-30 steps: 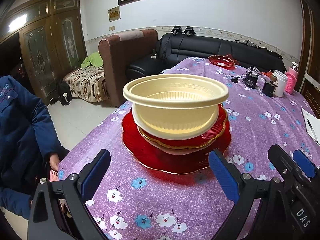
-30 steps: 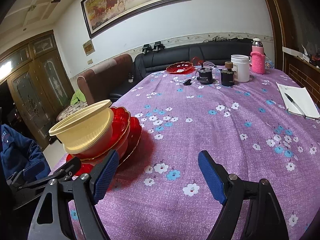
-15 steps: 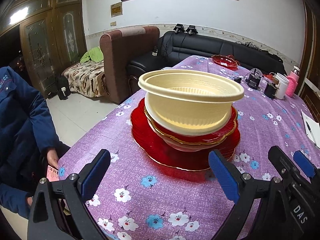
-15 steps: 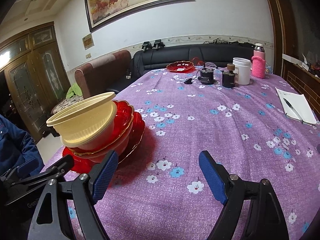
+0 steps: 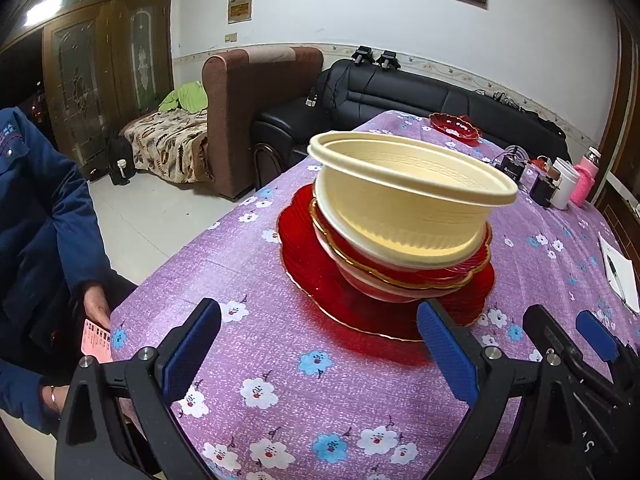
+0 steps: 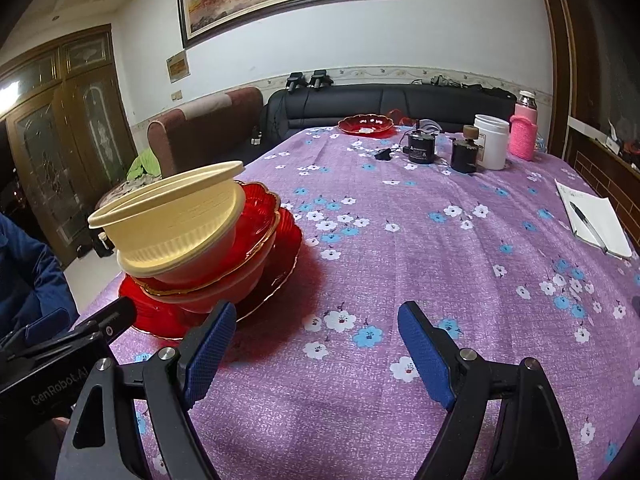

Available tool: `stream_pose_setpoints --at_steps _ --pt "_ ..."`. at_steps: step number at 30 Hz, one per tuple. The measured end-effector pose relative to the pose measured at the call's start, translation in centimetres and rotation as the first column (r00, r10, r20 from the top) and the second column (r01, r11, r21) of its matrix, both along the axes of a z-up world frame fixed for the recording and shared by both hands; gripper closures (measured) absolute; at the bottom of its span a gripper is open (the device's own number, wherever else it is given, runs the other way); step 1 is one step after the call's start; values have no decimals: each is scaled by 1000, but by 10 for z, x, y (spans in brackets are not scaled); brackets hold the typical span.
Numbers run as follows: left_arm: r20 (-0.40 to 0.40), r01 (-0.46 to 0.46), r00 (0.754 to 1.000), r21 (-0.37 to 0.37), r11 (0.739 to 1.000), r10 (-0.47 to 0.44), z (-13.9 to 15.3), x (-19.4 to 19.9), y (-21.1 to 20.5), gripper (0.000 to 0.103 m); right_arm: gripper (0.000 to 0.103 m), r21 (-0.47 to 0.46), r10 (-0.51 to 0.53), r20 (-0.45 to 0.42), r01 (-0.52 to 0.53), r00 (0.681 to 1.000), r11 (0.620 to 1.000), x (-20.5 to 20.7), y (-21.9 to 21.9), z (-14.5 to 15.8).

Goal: Organize plates and bowls

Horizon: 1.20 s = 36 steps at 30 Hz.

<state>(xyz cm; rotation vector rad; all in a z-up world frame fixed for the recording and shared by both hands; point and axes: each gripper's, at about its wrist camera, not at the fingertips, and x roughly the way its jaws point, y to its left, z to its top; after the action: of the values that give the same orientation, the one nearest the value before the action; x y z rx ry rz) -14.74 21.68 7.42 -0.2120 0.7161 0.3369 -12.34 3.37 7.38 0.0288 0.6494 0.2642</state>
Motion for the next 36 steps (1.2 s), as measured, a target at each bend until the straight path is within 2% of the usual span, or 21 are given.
stream_pose_setpoints --at_steps 19,27,33,36 --pt "-6 -32 999 -37 999 32 -6 0 25 4 16 -46 46 -13 -47 999 998 0 27 -8" --pt "-8 -35 999 -33 999 35 -7 1 23 4 16 -37 37 -18 -37 999 999 3 23 -10" --pt "-14 -29 999 -20 999 29 -7 0 22 4 16 -29 -30 -32 29 999 999 8 10 -13" --pt "-11 -31 999 -17 999 31 -6 -1 22 4 16 -26 -29 -26 28 999 999 7 8 -14"
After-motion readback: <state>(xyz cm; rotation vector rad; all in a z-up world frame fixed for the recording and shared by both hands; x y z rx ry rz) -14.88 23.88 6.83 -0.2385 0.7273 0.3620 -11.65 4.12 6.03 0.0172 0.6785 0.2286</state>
